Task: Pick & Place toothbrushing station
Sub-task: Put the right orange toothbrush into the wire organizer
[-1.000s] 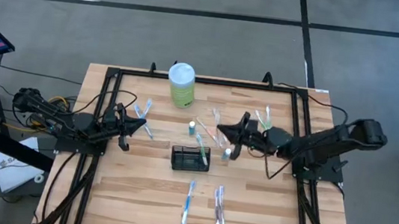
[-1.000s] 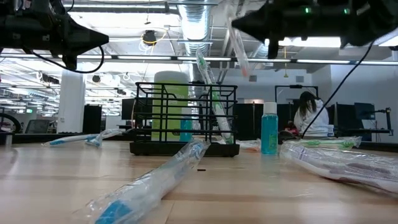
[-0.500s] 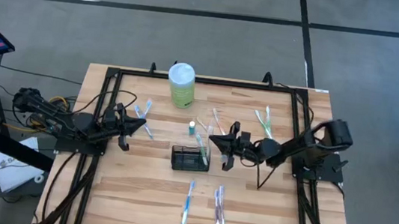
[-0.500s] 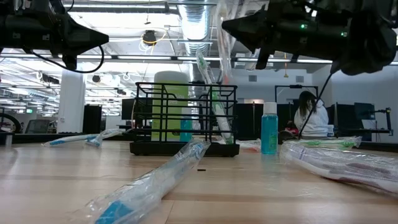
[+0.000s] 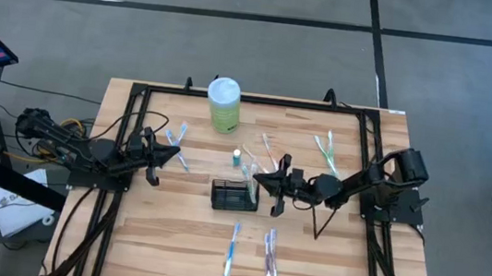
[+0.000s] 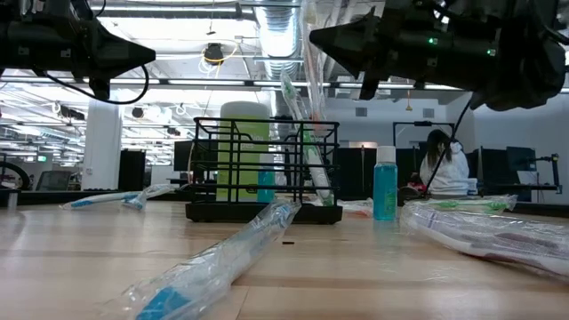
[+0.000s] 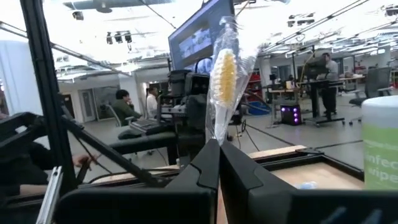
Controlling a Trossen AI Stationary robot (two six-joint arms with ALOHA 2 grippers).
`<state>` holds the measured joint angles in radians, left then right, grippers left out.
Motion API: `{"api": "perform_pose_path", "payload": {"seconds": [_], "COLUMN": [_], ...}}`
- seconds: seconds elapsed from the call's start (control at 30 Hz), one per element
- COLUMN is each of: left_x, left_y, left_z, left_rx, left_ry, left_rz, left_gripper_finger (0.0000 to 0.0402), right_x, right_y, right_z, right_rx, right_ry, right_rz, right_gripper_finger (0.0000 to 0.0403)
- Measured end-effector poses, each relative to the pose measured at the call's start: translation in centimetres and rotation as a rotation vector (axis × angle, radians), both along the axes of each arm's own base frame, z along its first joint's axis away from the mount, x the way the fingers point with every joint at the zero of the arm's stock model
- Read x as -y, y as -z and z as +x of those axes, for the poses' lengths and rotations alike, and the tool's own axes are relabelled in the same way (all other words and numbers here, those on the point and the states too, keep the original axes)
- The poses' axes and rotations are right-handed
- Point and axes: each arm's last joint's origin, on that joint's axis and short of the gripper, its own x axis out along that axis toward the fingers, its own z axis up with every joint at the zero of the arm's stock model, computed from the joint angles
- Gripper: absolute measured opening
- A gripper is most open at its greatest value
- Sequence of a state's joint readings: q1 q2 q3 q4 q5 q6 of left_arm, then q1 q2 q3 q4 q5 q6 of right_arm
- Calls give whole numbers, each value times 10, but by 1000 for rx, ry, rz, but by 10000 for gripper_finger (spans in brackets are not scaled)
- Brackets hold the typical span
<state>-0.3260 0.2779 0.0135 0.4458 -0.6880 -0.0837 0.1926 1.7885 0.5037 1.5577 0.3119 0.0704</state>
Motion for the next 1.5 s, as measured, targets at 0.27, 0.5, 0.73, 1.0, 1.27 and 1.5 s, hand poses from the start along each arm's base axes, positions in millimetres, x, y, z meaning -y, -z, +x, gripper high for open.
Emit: {"api": "perform_pose_path", "payload": {"seconds": [0.27, 0.5, 0.73, 1.0, 1.27, 1.5], "left_x": [0, 0, 0, 0, 0, 1], "left_y": [0, 0, 0, 0, 0, 1], "left_z": [0, 0, 0, 0, 0, 1], "left_rx": [0, 0, 0, 0, 0, -9], "left_ry": [0, 0, 0, 0, 0, 4], "left_rz": [0, 0, 0, 0, 0, 2], "left_gripper_finger": [0, 0, 0, 0, 0, 0], "right_x": [-1, -3, -9, -10, -12, -17], "right_y": [6, 8, 9, 13, 44, 47], "right_z": [1, 1, 0, 0, 8, 15], "right_rx": [-63, -82, -97, -139, -157, -160], "right_ry": [14, 12, 23, 47, 50, 53], "right_rz": [-26, -28, -33, -63, -42, -54], "right_gripper_finger": [0, 0, 0, 0, 0, 0]}}
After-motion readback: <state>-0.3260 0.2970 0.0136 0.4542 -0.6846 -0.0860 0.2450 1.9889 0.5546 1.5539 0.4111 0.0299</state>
